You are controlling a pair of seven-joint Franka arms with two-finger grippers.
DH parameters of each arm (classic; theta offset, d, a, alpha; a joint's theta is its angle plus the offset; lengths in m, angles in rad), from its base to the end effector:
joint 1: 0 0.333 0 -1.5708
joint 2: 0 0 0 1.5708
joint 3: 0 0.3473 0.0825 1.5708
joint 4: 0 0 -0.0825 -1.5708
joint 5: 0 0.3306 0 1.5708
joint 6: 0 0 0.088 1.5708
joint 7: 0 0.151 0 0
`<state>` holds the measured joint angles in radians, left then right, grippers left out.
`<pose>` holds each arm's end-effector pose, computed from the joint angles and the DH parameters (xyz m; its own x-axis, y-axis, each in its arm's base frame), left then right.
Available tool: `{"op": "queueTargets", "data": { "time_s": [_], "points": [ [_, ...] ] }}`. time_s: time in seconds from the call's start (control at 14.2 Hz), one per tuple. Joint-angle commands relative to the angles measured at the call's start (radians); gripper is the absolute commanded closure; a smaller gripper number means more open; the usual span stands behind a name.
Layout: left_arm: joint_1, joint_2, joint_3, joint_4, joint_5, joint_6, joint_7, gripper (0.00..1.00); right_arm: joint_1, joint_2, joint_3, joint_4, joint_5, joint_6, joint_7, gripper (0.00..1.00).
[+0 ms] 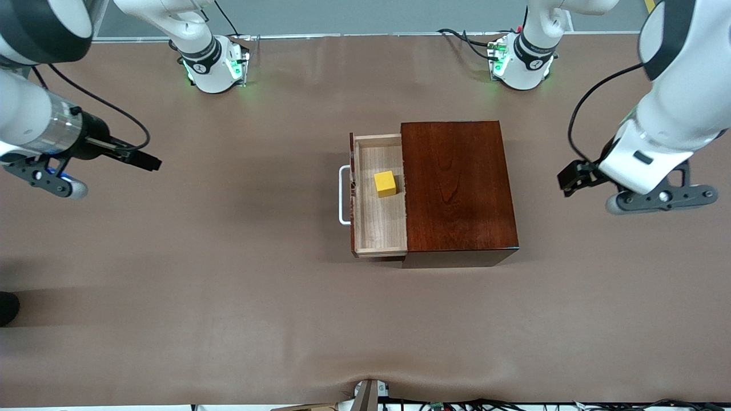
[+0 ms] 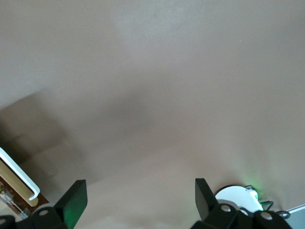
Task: Open drawer, take yellow block, close drawer
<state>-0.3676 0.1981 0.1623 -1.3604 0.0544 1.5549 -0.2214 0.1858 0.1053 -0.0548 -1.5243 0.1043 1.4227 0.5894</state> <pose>0.5533 -0.1171 0.5943 0.9998 0.0131 0.0179 0.0145 -0.9963 -0.0842 0.5018 0.0847 0.5676 0.8741 -0.4306 -0.2246 -0.4351 -0.8998 0.0321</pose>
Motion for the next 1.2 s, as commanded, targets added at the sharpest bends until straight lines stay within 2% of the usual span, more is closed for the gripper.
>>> {"op": "queueTargets", "data": {
  "time_s": [0.0, 0.35, 0.64, 0.92, 1.13],
  "points": [
    [0.033, -0.087, -0.012, -0.104, -0.021, -0.003, 0.057, 0.0, 0.032, 0.005, -0.007, 0.018, 0.026, -0.005, 0.096, 0.0],
    [0.055, -0.104, -0.012, -0.123, -0.028, -0.003, 0.06, 0.0, 0.112, 0.025, -0.007, 0.016, 0.101, 0.037, 0.331, 0.0],
    [0.07, -0.111, -0.01, -0.118, -0.03, -0.003, 0.06, 0.0, 0.216, 0.073, -0.008, 0.012, 0.1, 0.083, 0.533, 0.0],
    [0.069, -0.111, -0.01, -0.118, -0.028, -0.003, 0.06, 0.0, 0.253, 0.086, -0.007, 0.01, 0.1, 0.128, 0.628, 0.0],
    [0.07, -0.111, -0.01, -0.114, -0.03, -0.003, 0.062, 0.0, 0.299, 0.094, -0.007, -0.005, 0.1, 0.18, 0.815, 0.0]
  ]
}}
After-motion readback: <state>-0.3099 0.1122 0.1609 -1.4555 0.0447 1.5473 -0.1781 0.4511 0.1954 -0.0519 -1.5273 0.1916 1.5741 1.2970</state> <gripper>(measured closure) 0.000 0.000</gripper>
